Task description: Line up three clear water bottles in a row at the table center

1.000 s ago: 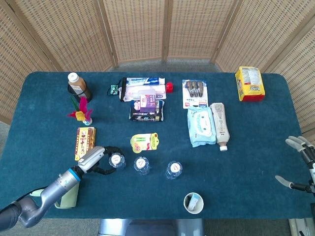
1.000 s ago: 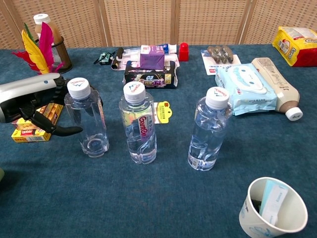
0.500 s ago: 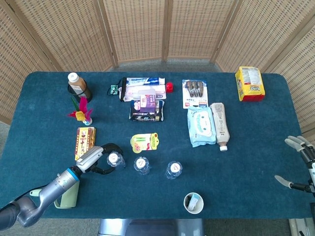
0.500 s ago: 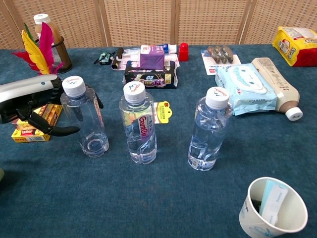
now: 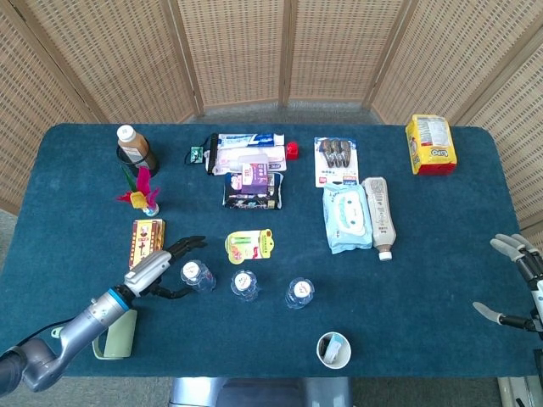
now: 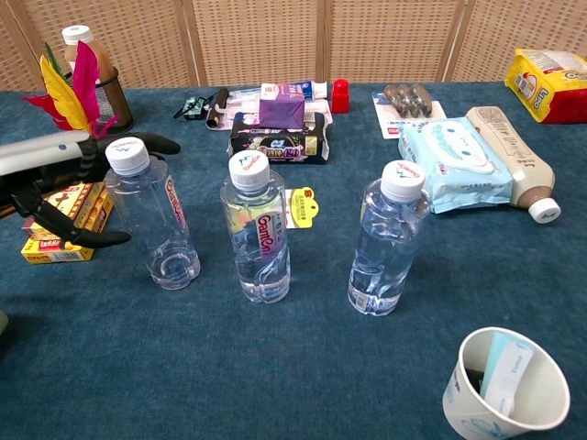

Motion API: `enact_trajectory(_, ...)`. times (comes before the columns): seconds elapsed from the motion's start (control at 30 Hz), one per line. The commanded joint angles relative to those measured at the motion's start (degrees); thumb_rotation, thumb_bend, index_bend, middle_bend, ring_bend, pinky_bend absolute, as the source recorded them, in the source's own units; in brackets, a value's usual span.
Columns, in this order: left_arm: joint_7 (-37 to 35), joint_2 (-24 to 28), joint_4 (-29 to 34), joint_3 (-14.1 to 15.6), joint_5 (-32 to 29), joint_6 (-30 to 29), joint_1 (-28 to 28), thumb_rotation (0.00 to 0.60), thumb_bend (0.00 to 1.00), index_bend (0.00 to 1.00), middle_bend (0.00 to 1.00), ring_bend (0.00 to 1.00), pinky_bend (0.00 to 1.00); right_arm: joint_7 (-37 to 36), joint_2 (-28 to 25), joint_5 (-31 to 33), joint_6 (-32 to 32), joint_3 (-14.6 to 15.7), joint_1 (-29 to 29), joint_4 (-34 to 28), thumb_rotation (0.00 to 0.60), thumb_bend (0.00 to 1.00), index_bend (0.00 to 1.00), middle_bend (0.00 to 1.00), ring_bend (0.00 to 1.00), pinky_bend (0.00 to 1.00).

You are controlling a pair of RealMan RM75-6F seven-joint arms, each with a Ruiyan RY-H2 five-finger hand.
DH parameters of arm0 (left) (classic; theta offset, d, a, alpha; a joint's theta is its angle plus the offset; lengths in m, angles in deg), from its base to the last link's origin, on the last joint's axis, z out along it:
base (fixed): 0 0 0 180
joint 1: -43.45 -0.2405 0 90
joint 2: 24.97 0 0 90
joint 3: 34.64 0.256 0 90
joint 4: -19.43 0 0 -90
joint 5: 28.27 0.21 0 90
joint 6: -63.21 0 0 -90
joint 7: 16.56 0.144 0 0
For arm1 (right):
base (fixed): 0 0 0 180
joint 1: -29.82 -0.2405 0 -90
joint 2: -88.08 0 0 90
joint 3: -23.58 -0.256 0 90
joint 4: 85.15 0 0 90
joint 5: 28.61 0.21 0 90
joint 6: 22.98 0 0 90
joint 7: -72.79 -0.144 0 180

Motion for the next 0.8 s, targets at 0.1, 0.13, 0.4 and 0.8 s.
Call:
enact_trajectory(0.1, -0.5, 4.0, 1.8, 0.7, 0.5, -2.5, -1.1, 0.600, 0.29, 0.07, 0.03, 0.02, 0.14, 0.2, -0.1, 0.0, 0.0, 0.0, 0.0, -0.2, 0.600, 0.14, 0.15, 0.14, 0.09, 0.08)
enact_trajectory(0.13, -0.6, 4.4, 2.0, 0.8, 0.6, -2.7, -1.2, 0.600, 0.29, 0.07, 0.03, 0.02, 0.14, 0.2, -0.1, 0.0, 0.0, 0.0, 0.0, -0.2, 0.600, 0.14, 0.15, 0.14, 0.09, 0.08)
enact_trajectory(0.4, -0.2, 14.4, 7.8, 1.9, 3.1, -9.4, -3.5, 0.600, 0.26, 0.01, 0.00, 0.00, 0.14, 1.5, -0.1, 1.0, 0.4, -0.3, 0.2, -0.5, 0.600, 0.14, 0.15, 0.14, 0.09, 0.08)
enact_trajectory(0.8, 27.4, 32.3, 25.3, 2.8, -2.5, -20.1, -15.2, 0.600, 0.11, 0.00, 0.00, 0.00, 0.05, 11.4, 1.0, 4.2, -1.4, -2.2, 1.8, -3.0, 0.600, 0.06, 0.16, 0.14, 0.08, 0.06)
